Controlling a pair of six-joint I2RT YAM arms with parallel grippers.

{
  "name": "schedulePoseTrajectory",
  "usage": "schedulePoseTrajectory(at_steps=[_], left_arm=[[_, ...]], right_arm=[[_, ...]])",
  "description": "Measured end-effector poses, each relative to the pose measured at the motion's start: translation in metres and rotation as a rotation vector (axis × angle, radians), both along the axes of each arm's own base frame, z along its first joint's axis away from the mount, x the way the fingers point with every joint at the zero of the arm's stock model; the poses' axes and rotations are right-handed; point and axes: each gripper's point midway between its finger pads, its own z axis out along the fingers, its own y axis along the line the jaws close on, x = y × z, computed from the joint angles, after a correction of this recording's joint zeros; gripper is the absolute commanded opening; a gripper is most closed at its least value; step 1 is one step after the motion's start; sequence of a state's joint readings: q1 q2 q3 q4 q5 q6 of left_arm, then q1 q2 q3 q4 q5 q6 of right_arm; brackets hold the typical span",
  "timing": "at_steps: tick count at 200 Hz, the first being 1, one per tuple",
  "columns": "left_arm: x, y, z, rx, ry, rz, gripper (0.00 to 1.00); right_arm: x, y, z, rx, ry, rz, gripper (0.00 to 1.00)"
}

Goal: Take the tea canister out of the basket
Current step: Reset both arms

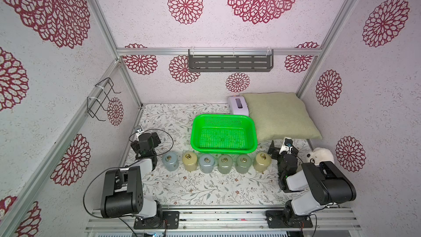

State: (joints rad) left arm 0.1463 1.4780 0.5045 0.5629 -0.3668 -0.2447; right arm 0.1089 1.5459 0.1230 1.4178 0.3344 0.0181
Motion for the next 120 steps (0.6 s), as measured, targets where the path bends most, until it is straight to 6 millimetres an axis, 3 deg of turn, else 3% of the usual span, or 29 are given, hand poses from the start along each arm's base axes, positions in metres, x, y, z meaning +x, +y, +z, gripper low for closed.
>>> schedulePoseTrajectory(at_steps=[47,120], left_arm=[[0.000,-0.022,-0.019,0.035,-0.015,-0.098,0.97],[0.007,-0.022,0.001,0.066,-0.095,-0.105,0.97]], right_arm=[[0.001,0.000,0.009,0.004,-0.039,-0.001,0.99],[0.001,0.000,0.010,0.005,-0.040,-0.002,0.99]])
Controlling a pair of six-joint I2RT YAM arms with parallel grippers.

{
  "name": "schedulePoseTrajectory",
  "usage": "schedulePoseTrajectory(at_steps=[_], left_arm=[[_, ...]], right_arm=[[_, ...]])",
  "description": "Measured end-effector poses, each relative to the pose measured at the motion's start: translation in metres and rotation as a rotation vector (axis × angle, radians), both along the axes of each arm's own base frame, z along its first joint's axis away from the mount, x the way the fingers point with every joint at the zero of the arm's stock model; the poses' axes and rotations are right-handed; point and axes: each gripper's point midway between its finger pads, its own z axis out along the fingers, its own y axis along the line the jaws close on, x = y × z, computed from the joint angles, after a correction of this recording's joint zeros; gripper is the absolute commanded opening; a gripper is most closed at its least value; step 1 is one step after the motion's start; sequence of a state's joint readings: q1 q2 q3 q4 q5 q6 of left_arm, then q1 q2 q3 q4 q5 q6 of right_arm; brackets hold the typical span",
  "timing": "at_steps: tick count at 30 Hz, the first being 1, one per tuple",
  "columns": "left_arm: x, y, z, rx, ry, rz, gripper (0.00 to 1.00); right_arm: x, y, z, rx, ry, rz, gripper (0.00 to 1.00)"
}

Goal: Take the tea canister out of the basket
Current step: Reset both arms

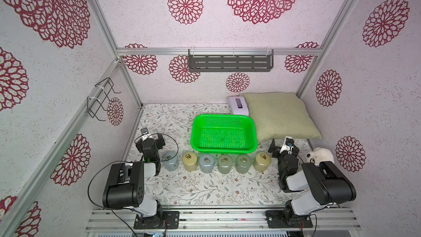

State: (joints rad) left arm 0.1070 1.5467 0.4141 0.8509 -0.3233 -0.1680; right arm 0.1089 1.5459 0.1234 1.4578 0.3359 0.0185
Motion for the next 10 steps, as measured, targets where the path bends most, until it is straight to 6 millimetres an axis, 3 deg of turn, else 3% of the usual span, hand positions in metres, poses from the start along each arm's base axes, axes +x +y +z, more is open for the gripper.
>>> schedulePoseTrajectory(at_steps=[10], left_arm=[[0.0004,-0.0004,0.0011,0.003,-0.004,-0.002,0.97]], right_arm=[[0.0000,0.0000,-0.0001,0.000,0.000,0.000,0.99]])
